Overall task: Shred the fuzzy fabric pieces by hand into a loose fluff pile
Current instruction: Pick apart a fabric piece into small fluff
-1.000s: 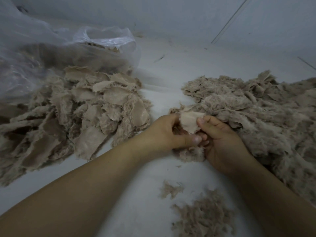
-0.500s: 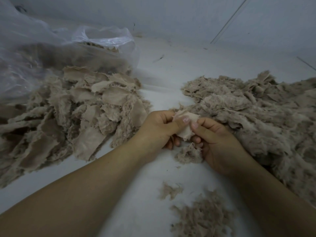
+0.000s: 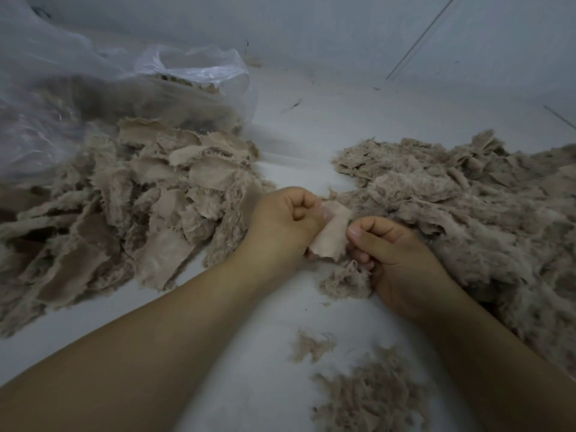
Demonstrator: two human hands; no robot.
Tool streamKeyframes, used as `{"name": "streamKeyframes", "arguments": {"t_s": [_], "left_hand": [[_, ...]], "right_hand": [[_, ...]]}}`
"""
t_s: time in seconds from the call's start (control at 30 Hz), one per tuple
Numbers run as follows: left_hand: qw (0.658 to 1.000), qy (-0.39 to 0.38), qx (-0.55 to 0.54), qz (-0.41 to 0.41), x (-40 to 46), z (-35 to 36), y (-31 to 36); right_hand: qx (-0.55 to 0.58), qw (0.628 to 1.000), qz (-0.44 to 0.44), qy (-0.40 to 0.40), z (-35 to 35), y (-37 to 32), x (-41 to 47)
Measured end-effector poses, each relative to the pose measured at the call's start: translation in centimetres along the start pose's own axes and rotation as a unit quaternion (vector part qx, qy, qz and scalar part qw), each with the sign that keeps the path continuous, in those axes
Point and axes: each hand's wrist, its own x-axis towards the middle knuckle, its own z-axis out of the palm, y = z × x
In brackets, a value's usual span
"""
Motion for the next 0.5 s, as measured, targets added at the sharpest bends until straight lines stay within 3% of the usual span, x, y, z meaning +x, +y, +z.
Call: {"name": "streamKeyframes", "arguments": {"t_s": [0.03,0.1,0.13,0.2,0.23,0.27,0.33,0.4,0.47,0.5], "left_hand": [[0.994,0.038,0.084,0.05,0.4,-0.5,0.3],[0.945,0.088,0.291,0.12,1.2,-2.0,1.3],[0.903,0.076,0.407,0.118,1.4,-2.8,1.8],[0.784,0.043,0.615,0.078,1.3,-3.5,2.6],[0.733,0.024,0.675,0.077,1.0,-3.4,2.8],[0.705,0.0,0.703,0.09,0.5,-3.2,2.8],[0.724,-0.029,0.673,0.145,-0.4,-2.0,3.1],[0.812,-0.044,0.551,0.188,-1.0,-0.8,3.4],[0.885,-0.101,0.432,0.143,-1.4,0.3,3.1],[0.888,-0.15,0.418,0.119,-1.6,0.8,2.7]], "right_hand": [[-0.006,1.0,-0.001,0.001,0.0,0.0,0.0],[-0.001,1.0,-0.001,0.004,0.0,-0.1,0.0],[0.008,1.0,0.001,0.007,0.1,-0.2,0.0],[0.029,0.999,0.007,0.016,0.2,-0.3,0.1],[0.038,0.999,0.01,0.021,0.3,-0.3,0.1],[0.047,0.999,0.013,0.024,0.3,-0.3,0.1],[0.06,0.998,0.015,0.026,0.3,-0.4,0.0],[0.073,0.997,0.014,0.032,0.3,-0.5,0.0],[0.086,0.995,0.013,0.04,0.3,-0.5,0.0],[0.089,0.995,0.012,0.045,0.3,-0.5,0.0]]}}
